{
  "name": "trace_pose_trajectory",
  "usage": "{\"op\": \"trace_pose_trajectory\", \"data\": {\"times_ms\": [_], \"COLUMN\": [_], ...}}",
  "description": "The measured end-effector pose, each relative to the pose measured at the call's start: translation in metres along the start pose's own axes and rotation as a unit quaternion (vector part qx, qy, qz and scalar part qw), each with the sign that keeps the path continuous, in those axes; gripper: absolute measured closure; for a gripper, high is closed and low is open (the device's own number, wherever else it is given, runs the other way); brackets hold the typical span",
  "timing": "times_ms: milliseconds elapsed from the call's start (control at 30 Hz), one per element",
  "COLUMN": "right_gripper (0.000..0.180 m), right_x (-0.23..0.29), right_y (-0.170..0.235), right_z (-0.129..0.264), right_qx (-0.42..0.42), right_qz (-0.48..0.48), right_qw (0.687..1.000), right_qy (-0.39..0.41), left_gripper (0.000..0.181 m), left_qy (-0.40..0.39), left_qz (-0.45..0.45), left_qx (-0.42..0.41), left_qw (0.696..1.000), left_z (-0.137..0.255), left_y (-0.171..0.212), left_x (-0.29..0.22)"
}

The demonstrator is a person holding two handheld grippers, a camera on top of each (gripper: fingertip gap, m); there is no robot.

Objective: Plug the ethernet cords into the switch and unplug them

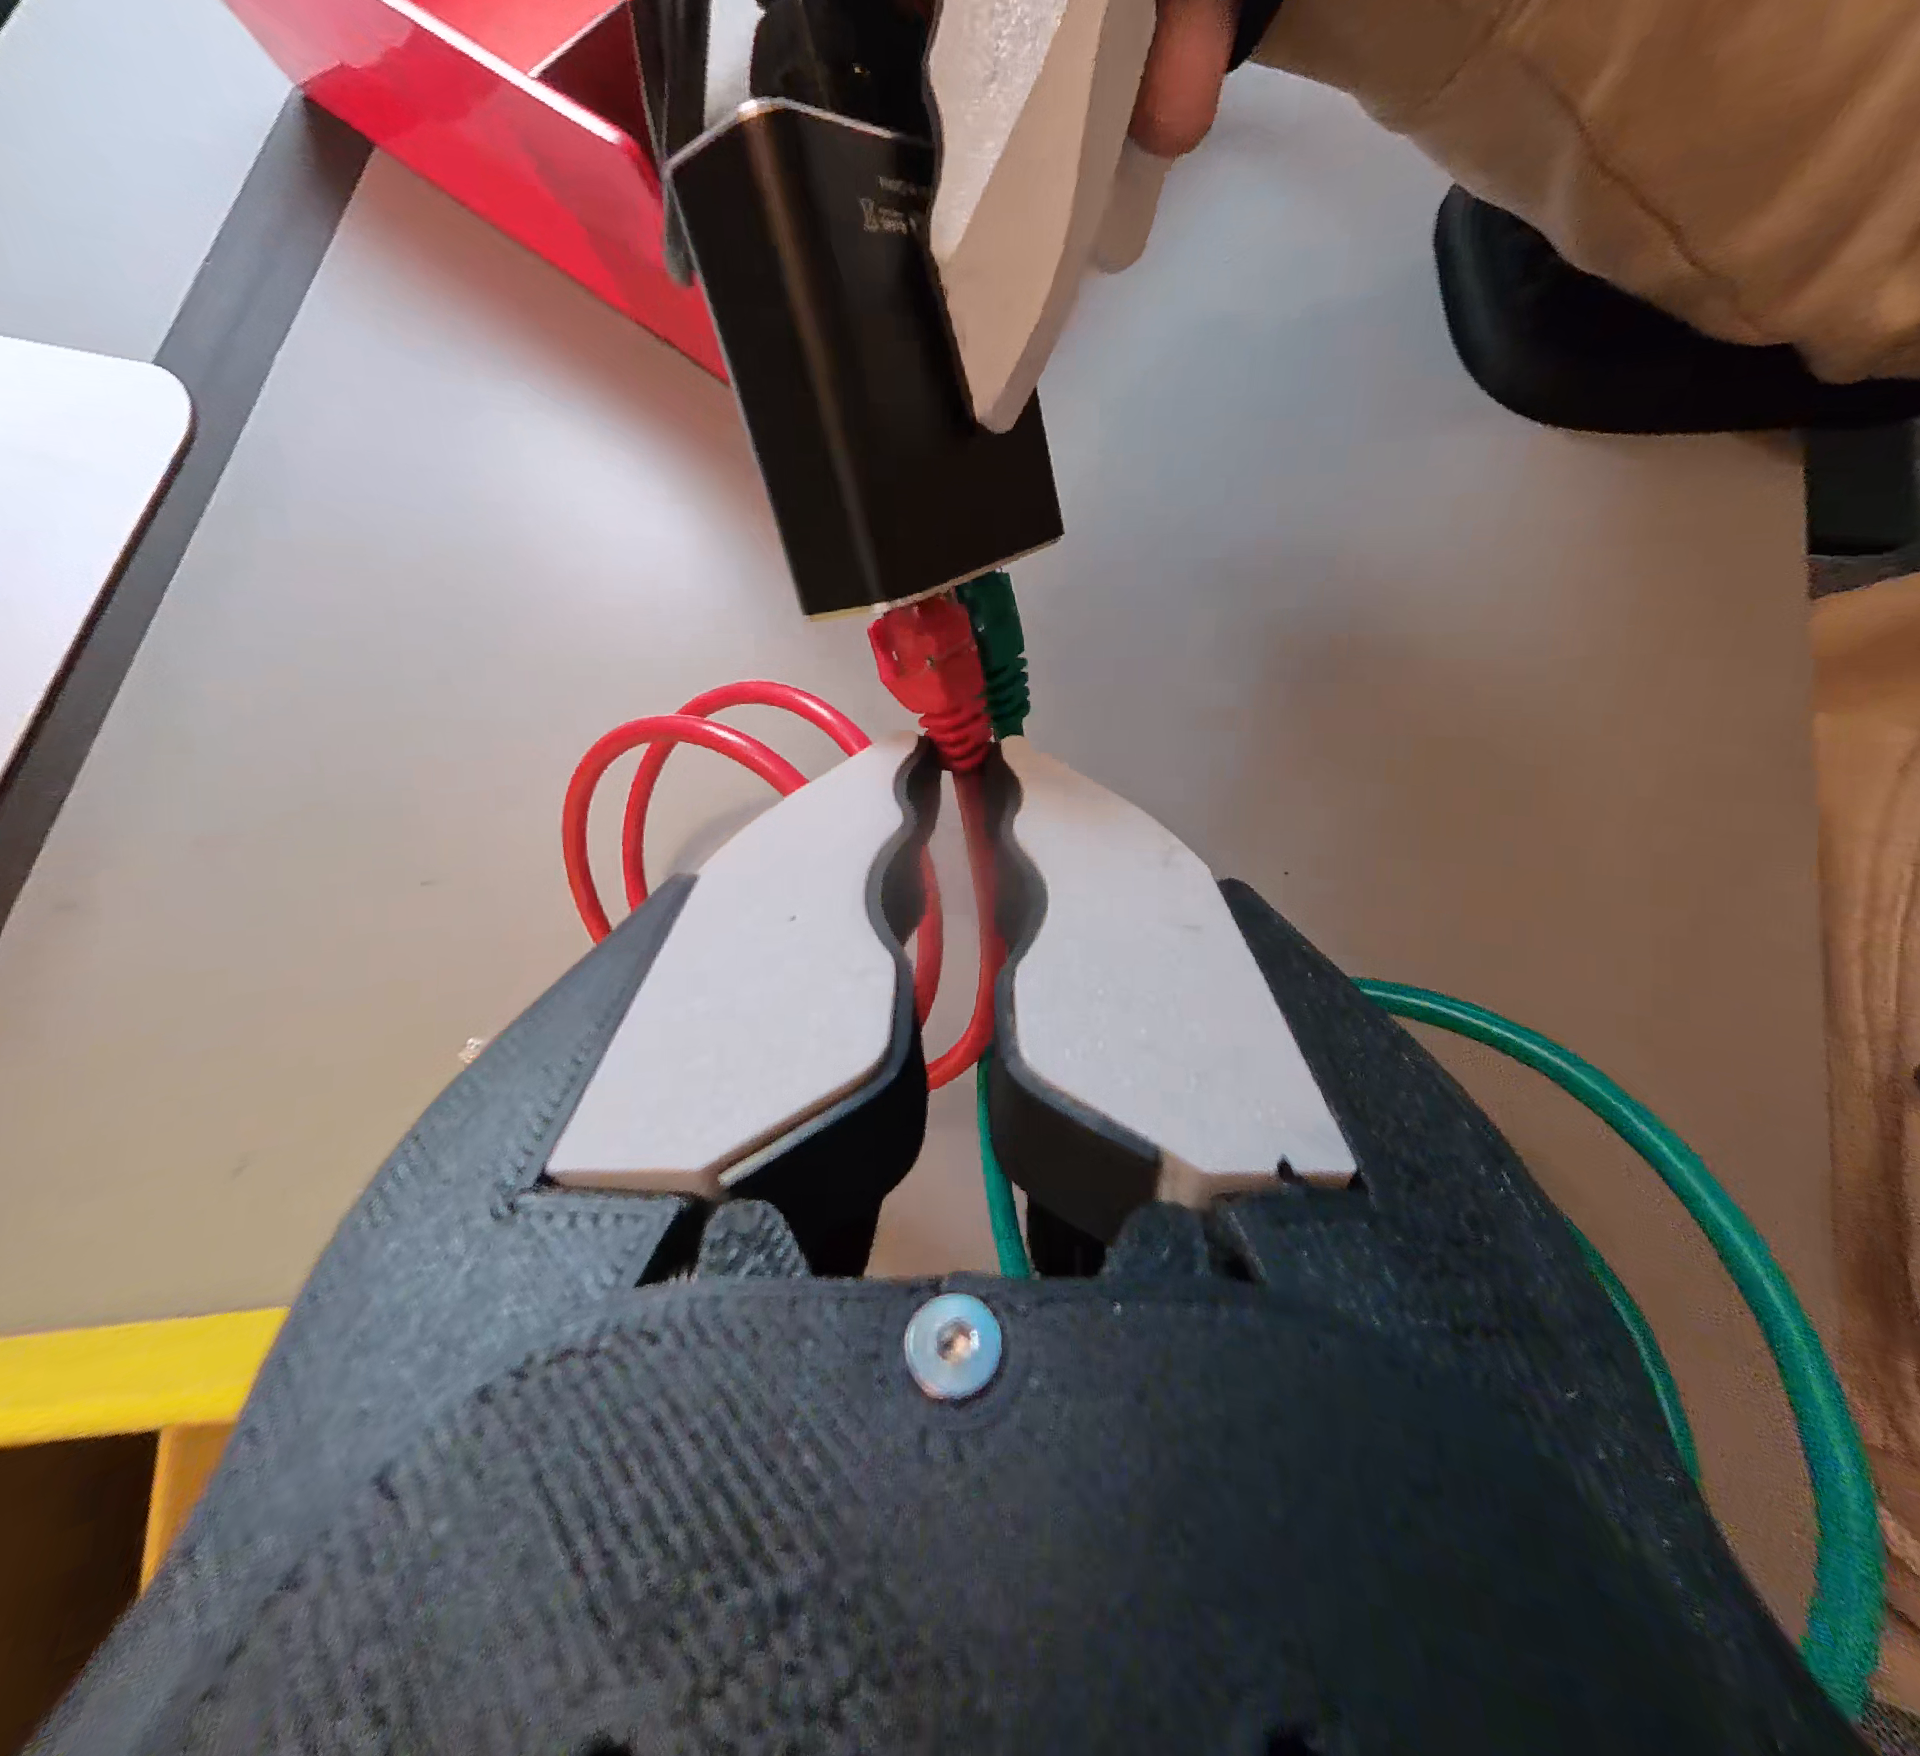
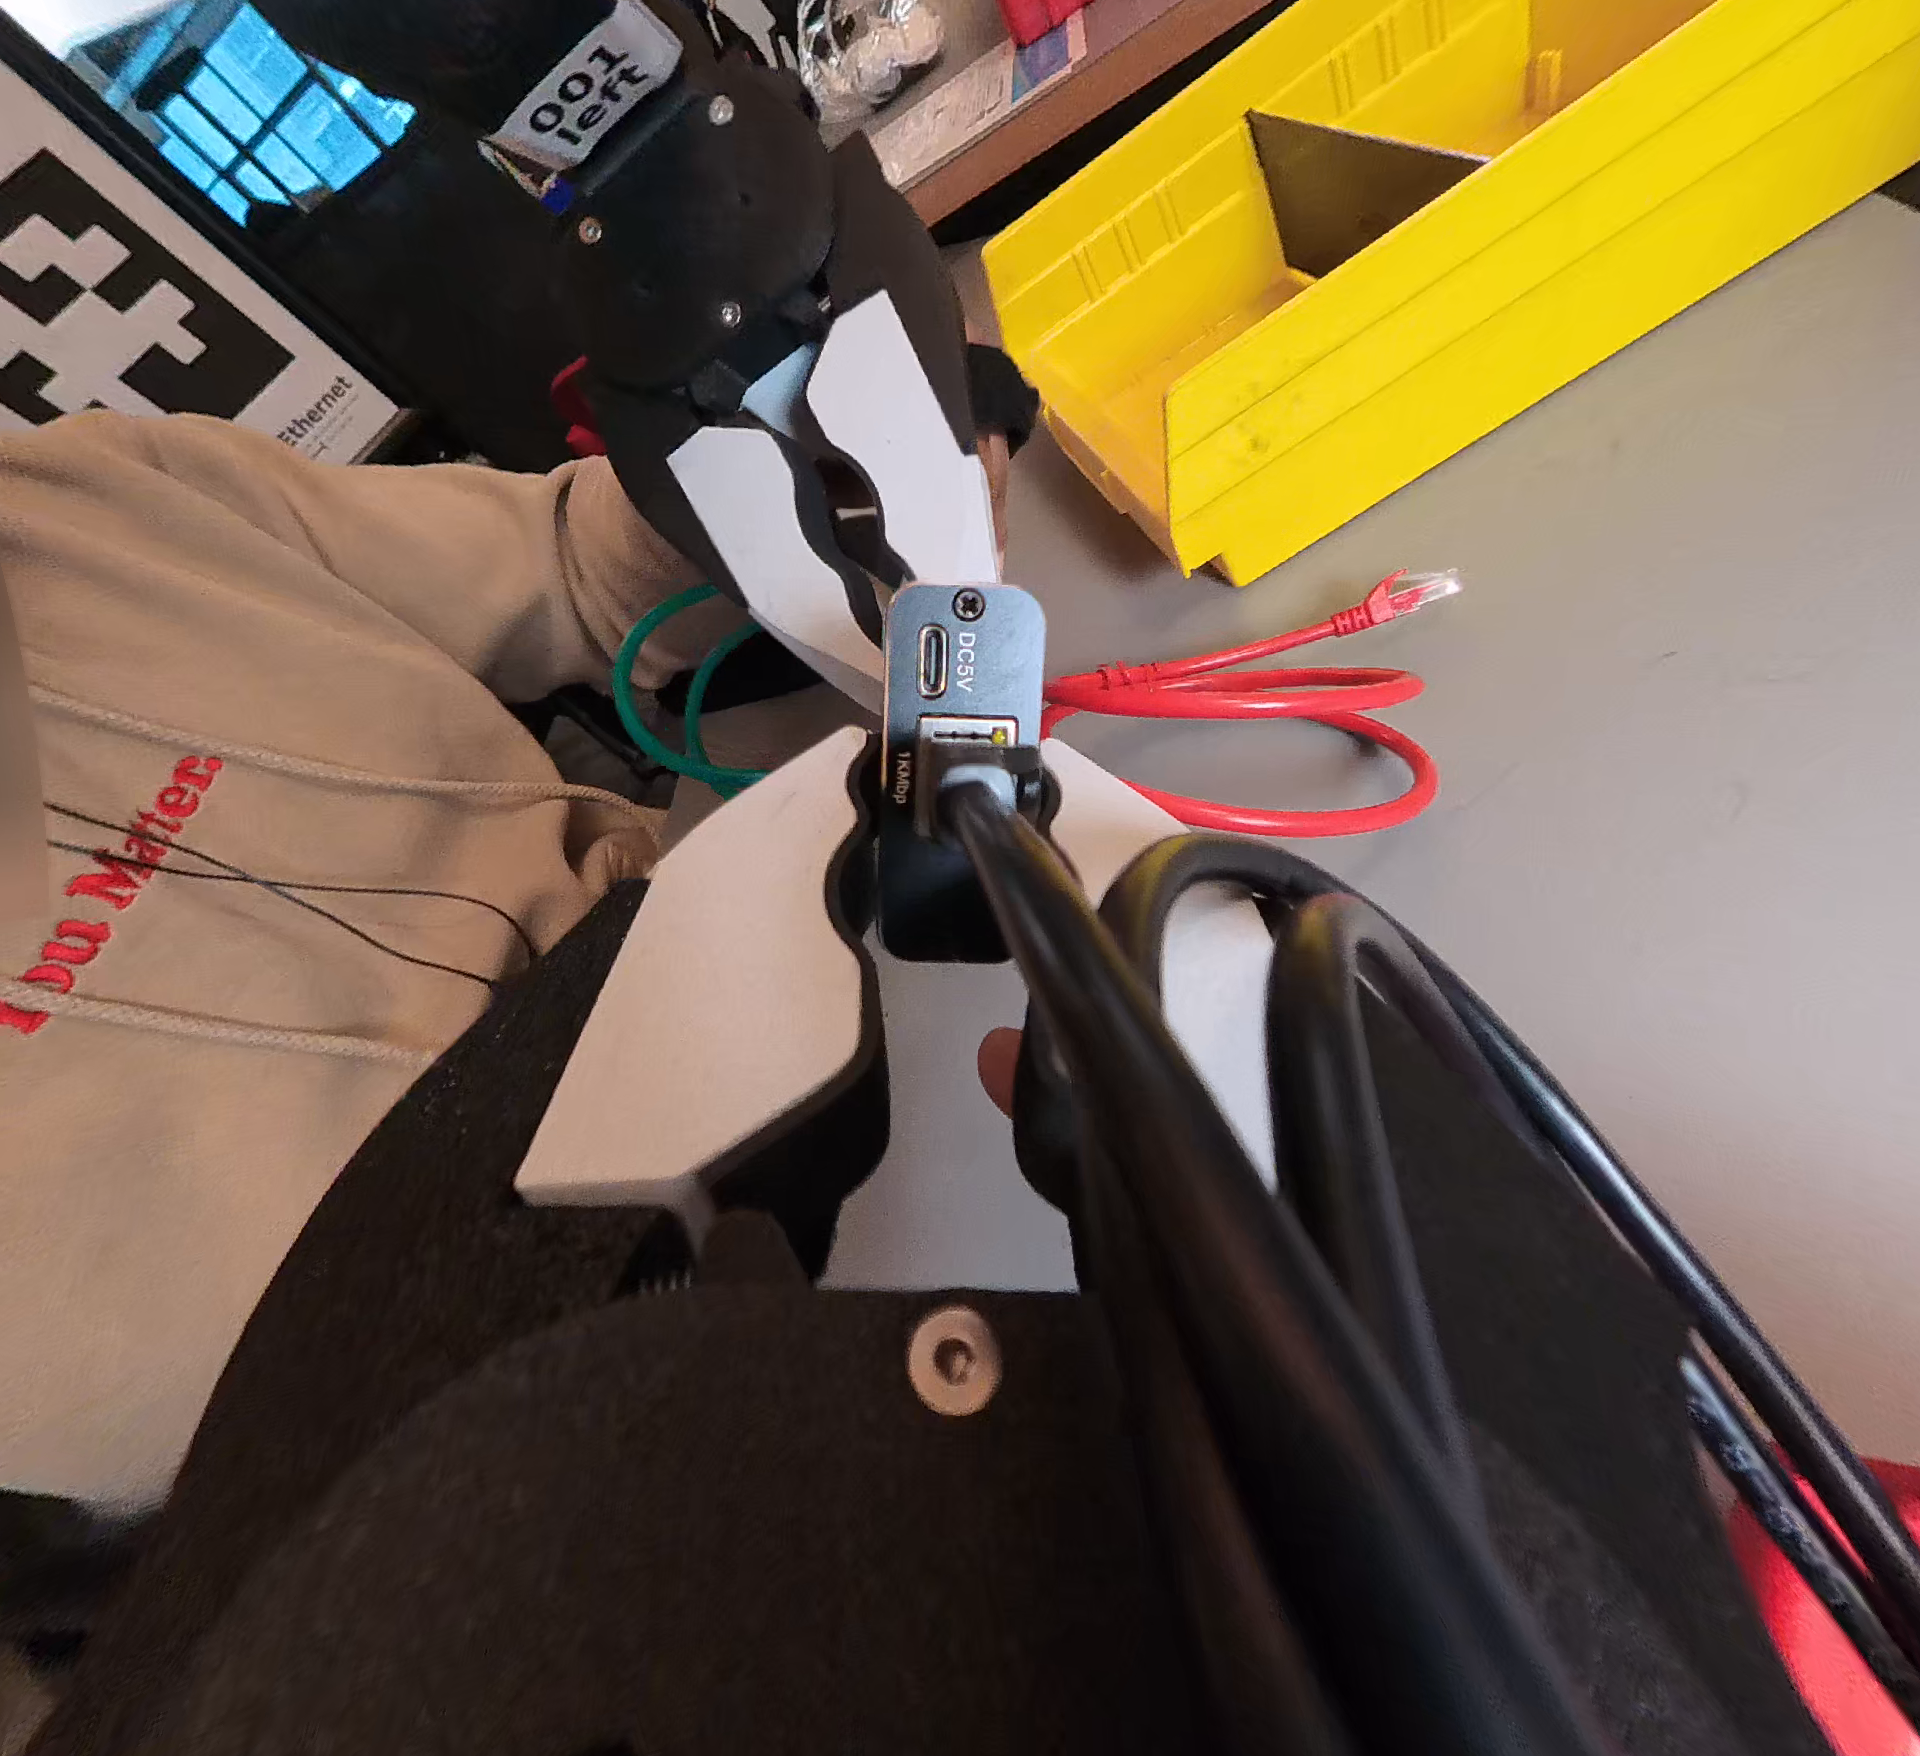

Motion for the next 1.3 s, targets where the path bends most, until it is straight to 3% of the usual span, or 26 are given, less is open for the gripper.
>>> {"op": "trace_pose_trajectory", "data": {"times_ms": [233,500,533,633,667,700,733,800,900,1100,1233,1300], "right_gripper": [0.156,0.156,0.134,0.129,0.134,0.156,0.156,0.155,0.155,0.151,0.146,0.154], "right_x": [0.011,0.014,0.017,0.024,0.026,0.029,0.032,0.037,0.041,0.048,0.054,0.058], "right_y": [0.011,0.000,0.001,0.006,0.005,0.003,0.001,-0.003,-0.011,-0.054,-0.053,-0.053], "right_z": [-0.004,-0.005,-0.006,-0.011,-0.013,-0.015,-0.017,-0.020,-0.020,0.002,0.004,0.000], "right_qx": [0.029,0.027,0.044,0.092,0.095,0.095,0.095,0.094,0.088,-0.066,-0.043,-0.026], "right_qz": [0.021,0.040,0.052,0.093,0.099,0.103,0.108,0.117,0.134,0.148,0.182,0.198], "right_qw": [0.998,0.999,0.997,0.991,0.990,0.990,0.989,0.989,0.987,0.984,0.978,0.975], "right_qy": [-0.051,-0.024,-0.022,-0.012,-0.012,-0.013,-0.014,-0.011,0.012,0.069,0.086,0.095], "left_gripper": [0.174,0.171,0.164,0.143,0.137,0.133,0.131,0.132,0.154,0.156,0.156,0.156], "left_qy": [0.042,0.067,0.079,0.095,0.104,0.118,0.129,0.118,0.114,0.106,0.105,0.115], "left_qz": [-0.013,-0.026,-0.013,0.009,0.013,0.015,0.014,0.000,-0.004,0.019,0.009,0.007], "left_qx": [0.005,-0.026,-0.037,-0.084,-0.096,-0.098,-0.094,-0.088,-0.090,-0.195,-0.214,-0.211], "left_qw": [0.999,0.997,0.996,0.992,0.990,0.988,0.987,0.989,0.989,0.975,0.971,0.971], "left_z": [0.004,0.009,0.012,0.023,0.025,0.025,0.022,0.015,0.010,0.034,0.040,0.040], "left_y": [0.000,0.001,-0.002,-0.009,-0.011,-0.012,-0.012,-0.013,-0.015,-0.033,-0.037,-0.037], "left_x": [-0.011,-0.007,-0.008,-0.007,-0.008,-0.012,-0.016,-0.021,-0.024,-0.014,-0.016,-0.021]}}
Point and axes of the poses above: each gripper's, where its closed fingertips meet, z back along the fingers, y out of its underside, x = y × z across the jaws, the point moved 5 cm from there along z, back along the fingers, and after that the axes turned 10 degrees about z, right-handed, at the moved point
